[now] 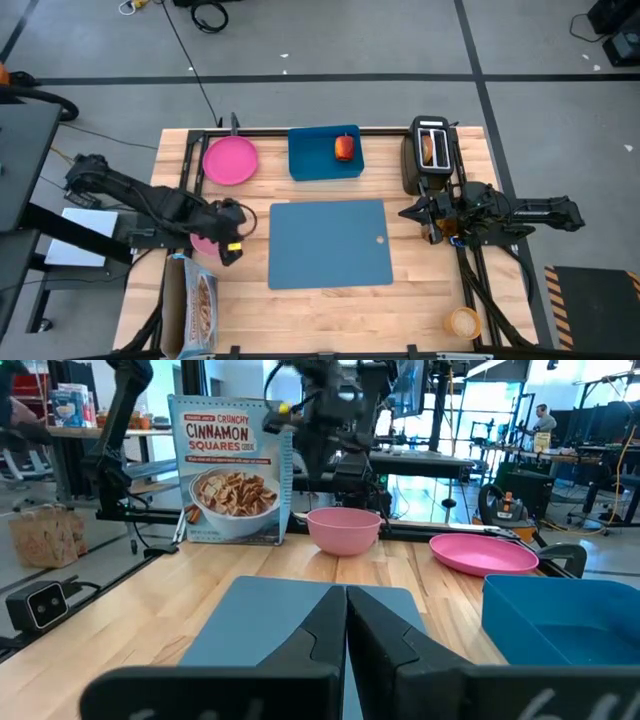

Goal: Arrange a breakfast setting
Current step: Put the pink bowl on the middle of the blue tablemat, then put the pink plate on the bottom left side of the blue tablemat

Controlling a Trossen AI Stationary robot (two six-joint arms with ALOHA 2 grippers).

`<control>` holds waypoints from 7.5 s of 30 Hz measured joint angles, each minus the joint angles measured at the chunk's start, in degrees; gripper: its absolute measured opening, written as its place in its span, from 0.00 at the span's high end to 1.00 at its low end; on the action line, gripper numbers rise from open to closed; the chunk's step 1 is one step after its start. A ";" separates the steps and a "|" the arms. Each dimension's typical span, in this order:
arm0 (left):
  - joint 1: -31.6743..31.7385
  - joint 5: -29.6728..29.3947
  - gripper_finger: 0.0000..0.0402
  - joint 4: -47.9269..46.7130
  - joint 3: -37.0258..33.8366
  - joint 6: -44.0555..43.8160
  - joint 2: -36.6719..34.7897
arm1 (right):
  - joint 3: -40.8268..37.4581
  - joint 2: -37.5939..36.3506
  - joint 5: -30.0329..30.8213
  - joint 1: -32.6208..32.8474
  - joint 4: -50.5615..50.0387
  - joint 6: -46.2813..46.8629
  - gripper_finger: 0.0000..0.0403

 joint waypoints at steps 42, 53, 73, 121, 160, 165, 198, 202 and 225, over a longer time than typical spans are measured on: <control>6.32 10.82 0.68 -6.45 0.10 -19.21 29.04 | 0.02 0.01 -0.46 2.83 11.67 13.97 0.95; 6.25 10.62 0.96 -9.44 2.47 -16.69 28.46 | 4.60 0.46 0.39 7.35 9.03 12.45 0.95; 6.36 -3.25 0.97 2.87 44.95 43.14 52.45 | 25.75 33.37 19.79 20.87 -10.47 7.89 0.95; 12.28 -3.27 0.61 -15.72 44.27 40.61 47.33 | 31.41 52.99 27.12 25.72 -14.97 14.09 0.63; 56.59 -9.01 0.73 22.65 -10.84 37.39 29.59 | 31.41 60.79 27.96 27.14 -3.70 18.45 0.63; 56.04 -9.78 0.91 23.61 -10.78 38.37 29.04 | 31.41 60.60 27.74 27.12 -2.85 18.40 0.63; -8.79 -7.70 0.96 -3.07 12.72 20.94 24.09 | 33.80 55.97 28.50 16.35 -9.15 6.34 0.63; -13.14 -7.13 0.96 3.09 13.80 21.01 24.37 | 40.37 56.16 30.51 17.42 -16.14 6.21 0.63; -19.91 -4.15 0.90 25.21 13.89 34.95 38.86 | 47.32 59.51 36.06 25.78 -21.20 9.74 0.63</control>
